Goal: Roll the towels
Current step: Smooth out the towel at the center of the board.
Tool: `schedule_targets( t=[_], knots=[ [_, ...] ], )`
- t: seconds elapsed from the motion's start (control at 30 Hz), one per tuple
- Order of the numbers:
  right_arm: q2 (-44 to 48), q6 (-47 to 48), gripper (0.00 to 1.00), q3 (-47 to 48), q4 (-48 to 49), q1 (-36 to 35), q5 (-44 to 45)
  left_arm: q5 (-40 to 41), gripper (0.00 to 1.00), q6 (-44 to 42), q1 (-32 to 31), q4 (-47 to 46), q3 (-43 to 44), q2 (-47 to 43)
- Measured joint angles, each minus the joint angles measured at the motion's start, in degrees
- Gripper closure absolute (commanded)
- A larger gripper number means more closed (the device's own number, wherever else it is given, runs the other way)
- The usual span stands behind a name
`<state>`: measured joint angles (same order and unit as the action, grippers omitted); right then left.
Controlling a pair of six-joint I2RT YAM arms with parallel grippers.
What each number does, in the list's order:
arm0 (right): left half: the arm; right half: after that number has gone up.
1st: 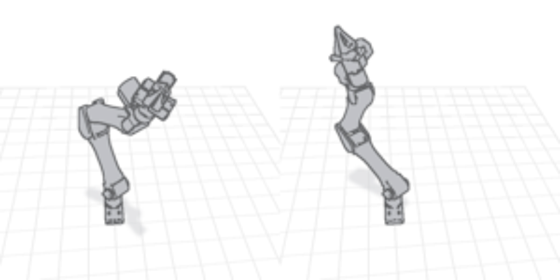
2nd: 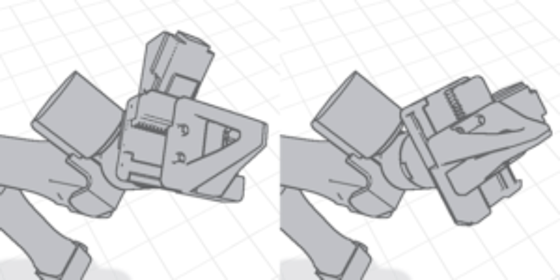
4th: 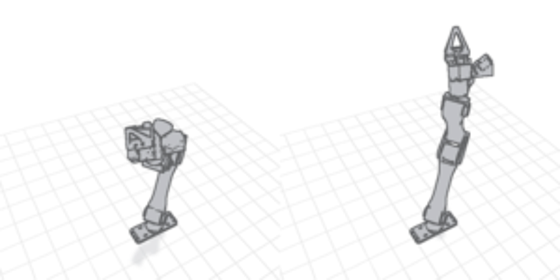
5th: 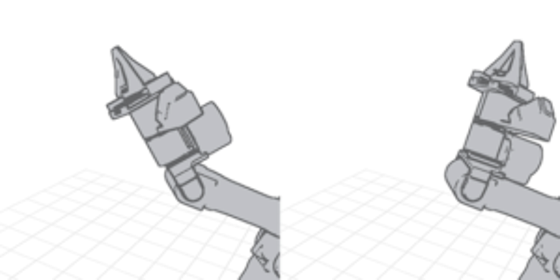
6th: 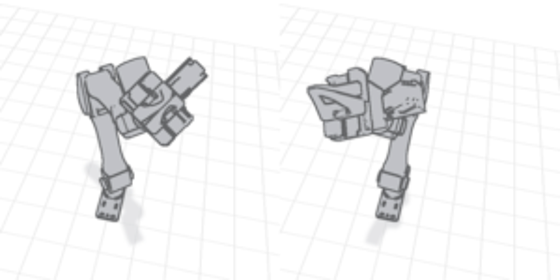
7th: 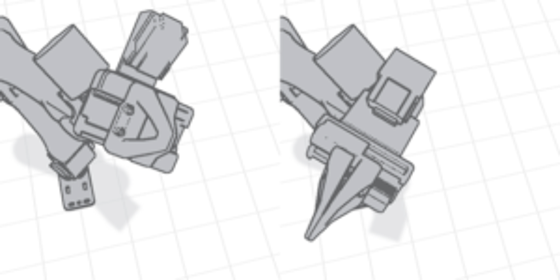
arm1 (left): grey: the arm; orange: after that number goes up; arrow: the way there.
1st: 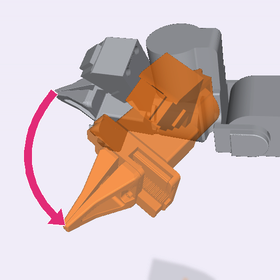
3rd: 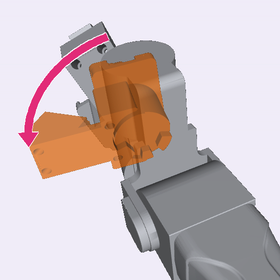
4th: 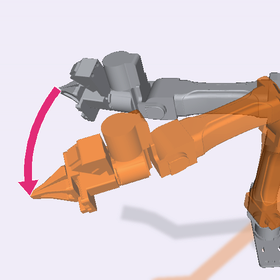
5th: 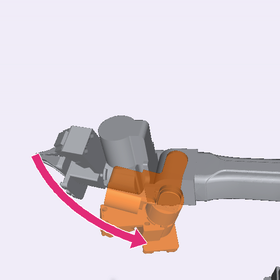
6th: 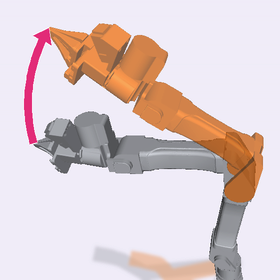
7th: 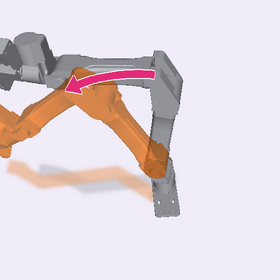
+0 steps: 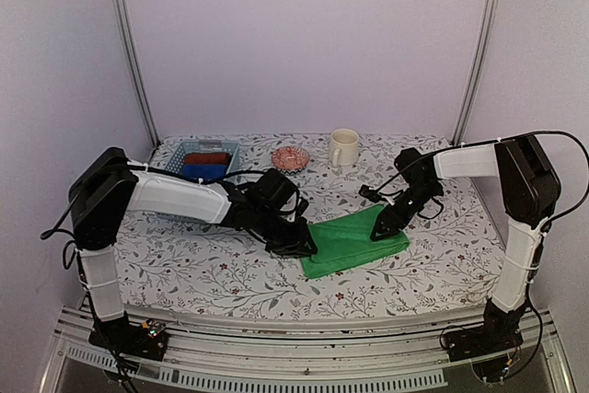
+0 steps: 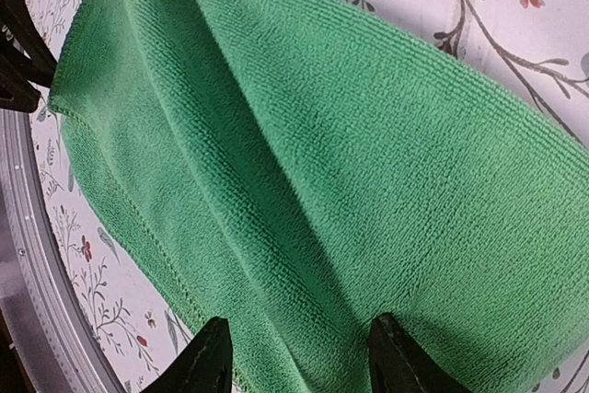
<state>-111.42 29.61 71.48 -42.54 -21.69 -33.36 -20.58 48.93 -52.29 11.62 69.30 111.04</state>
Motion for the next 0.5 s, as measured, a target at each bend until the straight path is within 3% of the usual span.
schedule_targets(
  t=[0.17,0.5],
  knots=[
    [-0.15,0.0,0.47,0.0,0.02,0.0,-0.04,-1.27,0.99,0.46,0.0,0.15,0.31,3.28],
    [-0.22,0.0,0.47,0.0,0.09,0.0,-0.02,-1.86,1.0,1.55,0.0,0.52,-0.63,2.8]
  ],
)
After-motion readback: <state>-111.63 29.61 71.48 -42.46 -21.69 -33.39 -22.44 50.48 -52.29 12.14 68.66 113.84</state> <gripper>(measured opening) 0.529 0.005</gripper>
